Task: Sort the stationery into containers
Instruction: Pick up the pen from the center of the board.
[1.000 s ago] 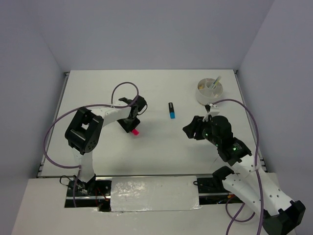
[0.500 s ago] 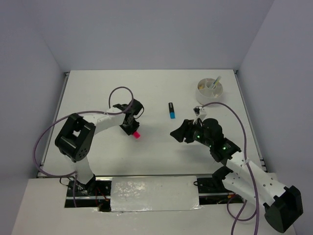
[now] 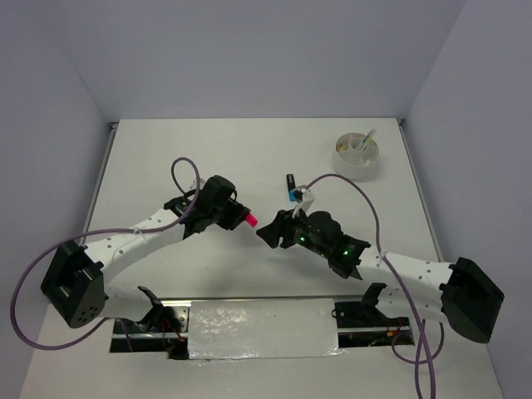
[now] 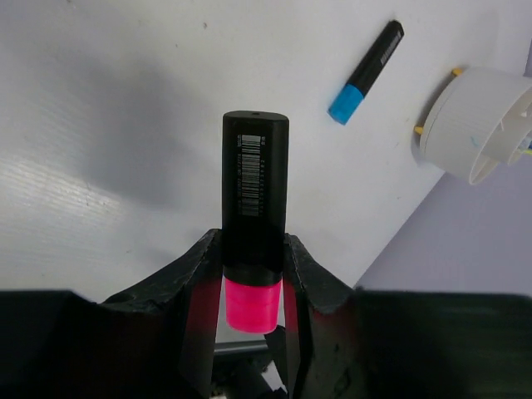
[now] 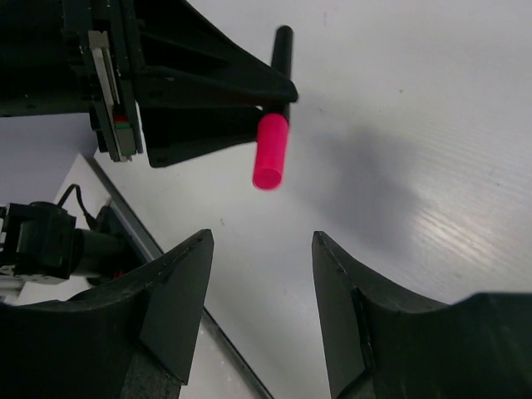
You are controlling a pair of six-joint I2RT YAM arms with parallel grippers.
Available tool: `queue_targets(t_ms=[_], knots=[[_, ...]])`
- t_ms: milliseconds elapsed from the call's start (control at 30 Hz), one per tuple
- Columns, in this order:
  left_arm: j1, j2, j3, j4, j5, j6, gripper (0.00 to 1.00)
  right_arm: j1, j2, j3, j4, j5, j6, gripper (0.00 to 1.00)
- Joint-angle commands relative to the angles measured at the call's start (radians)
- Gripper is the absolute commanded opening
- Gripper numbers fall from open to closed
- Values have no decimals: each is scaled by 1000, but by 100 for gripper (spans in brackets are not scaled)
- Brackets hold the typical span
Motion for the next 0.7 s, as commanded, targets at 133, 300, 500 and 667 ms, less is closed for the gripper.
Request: queue_targets(t_ms=[133,300,500,667], knots=[[-30,-72,-24,82,50,-80,0,196,140,103,211,347,-90,58],[-54,-124,-50,92,31,-108,0,233,192,132,189,532,-18,58],[-54,-179,-62,80,-2,-112,0,250,189,124,200,578,-8,59],[-54,-198,-76,95,10,-121,0,250,197,115,312,510,-91,50]])
